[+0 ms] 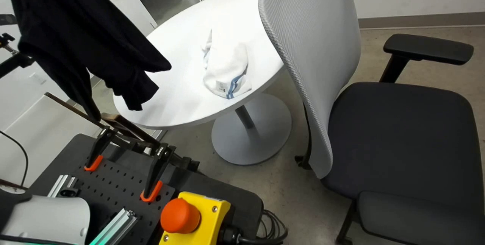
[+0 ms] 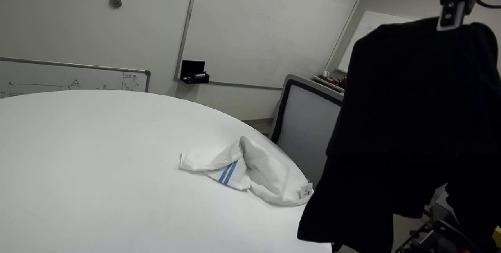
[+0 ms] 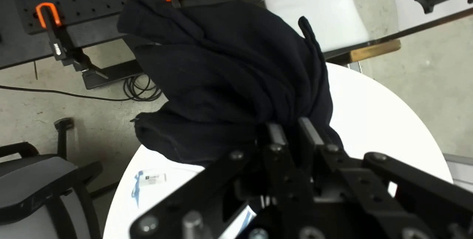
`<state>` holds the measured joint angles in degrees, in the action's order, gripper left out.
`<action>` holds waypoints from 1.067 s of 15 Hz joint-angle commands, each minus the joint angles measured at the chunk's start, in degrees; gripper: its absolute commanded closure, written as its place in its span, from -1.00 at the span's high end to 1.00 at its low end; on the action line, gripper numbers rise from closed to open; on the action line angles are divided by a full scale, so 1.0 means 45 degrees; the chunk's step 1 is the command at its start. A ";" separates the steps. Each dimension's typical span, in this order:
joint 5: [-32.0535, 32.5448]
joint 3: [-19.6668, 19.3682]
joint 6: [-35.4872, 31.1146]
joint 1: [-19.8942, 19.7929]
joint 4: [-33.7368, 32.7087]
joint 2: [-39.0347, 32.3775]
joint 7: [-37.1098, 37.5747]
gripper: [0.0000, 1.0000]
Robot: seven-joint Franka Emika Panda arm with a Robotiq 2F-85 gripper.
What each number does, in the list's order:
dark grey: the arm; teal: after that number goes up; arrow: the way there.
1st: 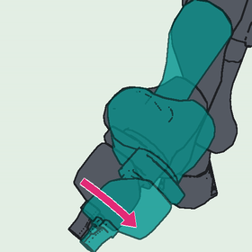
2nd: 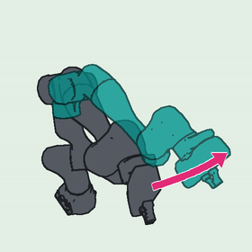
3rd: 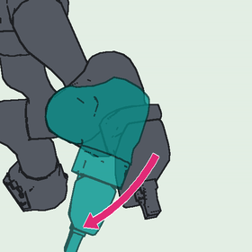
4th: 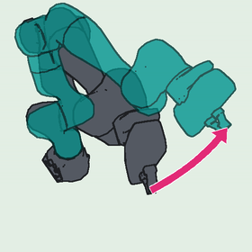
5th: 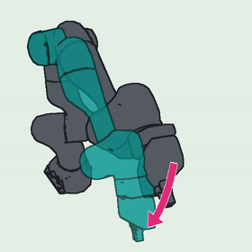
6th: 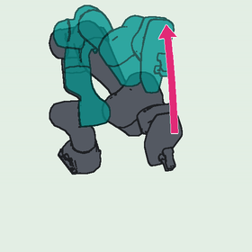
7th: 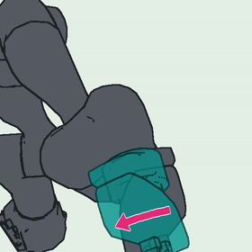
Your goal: Remove the black t-shirt from the backrest of the grey chair and place it on the table
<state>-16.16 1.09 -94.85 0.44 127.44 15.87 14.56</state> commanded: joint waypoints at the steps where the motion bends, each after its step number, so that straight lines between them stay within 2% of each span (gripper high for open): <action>1: -0.0047 0.0600 -0.1021 0.0394 0.0856 -0.0203 -0.0401 -0.93; 6: 0.0013 0.1282 -0.3999 0.0876 0.1517 -0.1382 -0.0213 -0.93; 13: -0.0182 0.1686 -0.8237 0.1504 0.1702 -0.2536 -0.0345 -0.93; 14: -0.0108 0.1688 -0.8406 0.1523 0.1644 -0.2717 -0.0146 -0.21; 15: -0.0113 0.1674 -0.8617 0.1540 0.1676 -0.2823 -0.0129 -0.19; 16: -0.0001 0.1638 -0.8708 0.1513 0.1721 -0.2906 -0.0039 -0.06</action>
<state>-16.09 8.70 -131.49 6.99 135.12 4.00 14.28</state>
